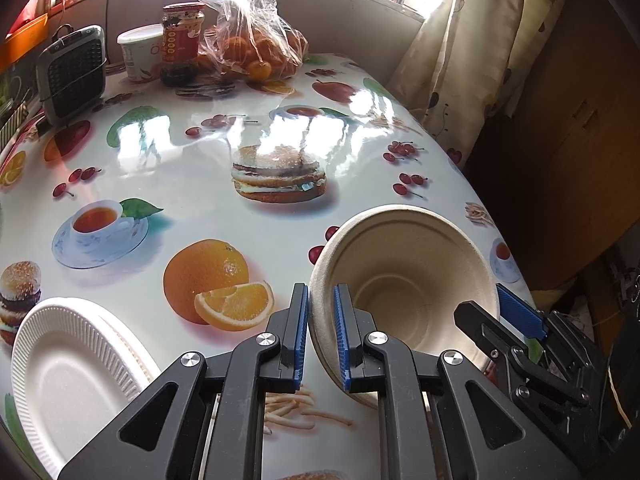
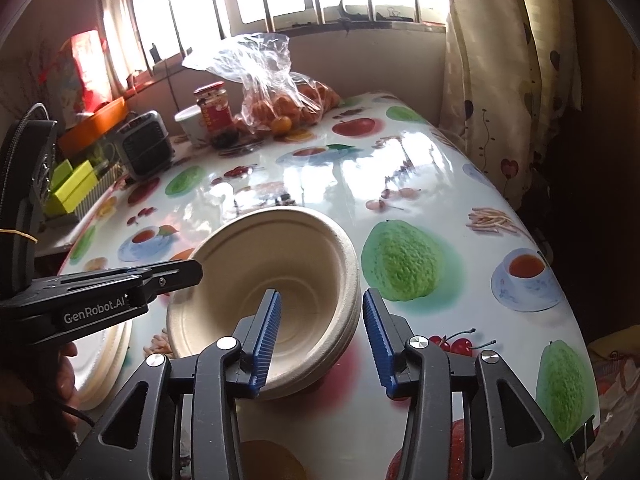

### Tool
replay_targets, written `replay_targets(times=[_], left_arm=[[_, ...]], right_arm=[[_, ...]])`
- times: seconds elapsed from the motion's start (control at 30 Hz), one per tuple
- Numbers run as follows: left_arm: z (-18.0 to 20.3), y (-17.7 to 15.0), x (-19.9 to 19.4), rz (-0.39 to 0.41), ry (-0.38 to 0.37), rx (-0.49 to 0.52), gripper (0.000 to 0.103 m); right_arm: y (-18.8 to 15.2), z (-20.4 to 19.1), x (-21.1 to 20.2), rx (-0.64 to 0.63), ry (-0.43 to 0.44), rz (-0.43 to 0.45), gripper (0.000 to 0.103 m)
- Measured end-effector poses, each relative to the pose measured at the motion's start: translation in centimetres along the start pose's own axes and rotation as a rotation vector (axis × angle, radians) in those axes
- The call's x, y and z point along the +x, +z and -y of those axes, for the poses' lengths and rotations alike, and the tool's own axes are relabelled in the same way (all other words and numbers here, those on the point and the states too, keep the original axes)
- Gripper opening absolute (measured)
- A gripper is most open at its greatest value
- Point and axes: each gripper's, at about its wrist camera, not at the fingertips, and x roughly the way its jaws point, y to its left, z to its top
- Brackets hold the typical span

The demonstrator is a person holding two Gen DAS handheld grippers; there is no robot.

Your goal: Organize plates and bowls

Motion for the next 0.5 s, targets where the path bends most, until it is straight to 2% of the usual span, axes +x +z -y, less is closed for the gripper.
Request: replay_targets(times=[0.1, 0.23, 0.37, 0.5], left_arm=[[0.10, -0.02, 0.05, 0.000, 0.003, 0.001, 0.017], [-0.15, -0.16, 0.10, 0.000, 0.020, 0.004, 0.033], [-0.27, -0.36, 0.20, -0.005, 0.031, 0.011, 0.035], [-0.18, -0.57, 0.23, -0.003, 0.031, 0.017, 0.042]], right_arm=[[0.01, 0.04, 0.02, 0.000, 0.000, 0.000, 0.045], [0.04, 0.24, -0.01, 0.007, 0.004, 0.003, 0.048], [0.00, 0.53, 0.01, 0.017, 0.006, 0.005, 0.049], [-0.05, 0.71, 0.13, 0.022, 0.008, 0.002, 0.050]])
